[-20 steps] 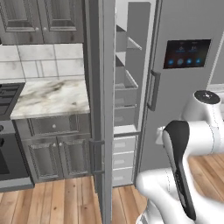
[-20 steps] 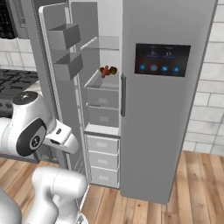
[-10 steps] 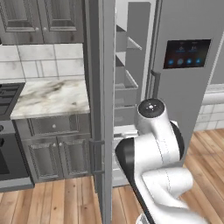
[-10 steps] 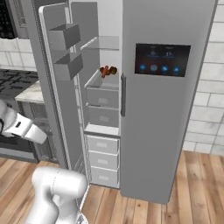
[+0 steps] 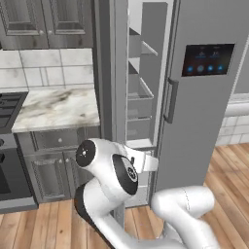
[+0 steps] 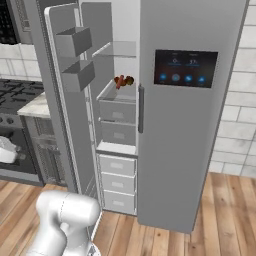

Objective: Store the hot dog in the freezer for long-term storage. Close the freezer door after placing the cooked food.

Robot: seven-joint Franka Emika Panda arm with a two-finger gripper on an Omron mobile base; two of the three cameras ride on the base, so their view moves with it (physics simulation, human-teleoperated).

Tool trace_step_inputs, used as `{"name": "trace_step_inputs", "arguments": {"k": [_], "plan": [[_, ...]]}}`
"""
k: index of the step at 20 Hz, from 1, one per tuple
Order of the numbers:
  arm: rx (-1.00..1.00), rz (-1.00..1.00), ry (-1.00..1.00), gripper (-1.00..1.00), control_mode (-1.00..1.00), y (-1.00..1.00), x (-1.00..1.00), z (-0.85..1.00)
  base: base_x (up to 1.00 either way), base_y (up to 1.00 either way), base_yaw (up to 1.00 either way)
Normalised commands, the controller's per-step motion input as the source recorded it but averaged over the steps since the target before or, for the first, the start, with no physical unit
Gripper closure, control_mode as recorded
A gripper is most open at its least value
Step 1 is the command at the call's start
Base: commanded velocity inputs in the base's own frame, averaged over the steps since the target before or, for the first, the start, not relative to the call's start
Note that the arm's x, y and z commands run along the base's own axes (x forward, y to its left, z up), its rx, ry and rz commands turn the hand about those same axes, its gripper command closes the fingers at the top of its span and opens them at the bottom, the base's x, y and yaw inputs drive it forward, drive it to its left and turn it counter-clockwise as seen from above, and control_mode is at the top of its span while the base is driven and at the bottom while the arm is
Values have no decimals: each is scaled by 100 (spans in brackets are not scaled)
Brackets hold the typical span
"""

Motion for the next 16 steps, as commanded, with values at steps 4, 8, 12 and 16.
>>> {"name": "trace_step_inputs", "arguments": {"k": [4, 8, 12, 16], "plan": [[-18, -42, -15, -100, -100, 78, 43, 1, 0, 0, 0], [-11, -35, -10, -100, -100, 27, 64, 0, 0, 0, 0], [-7, -18, 0, -100, -100, -10, 74, -3, 0, 0, 0], [-3, 0, 0, -100, -100, -6, 100, 0, 0, 0, 0]]}}
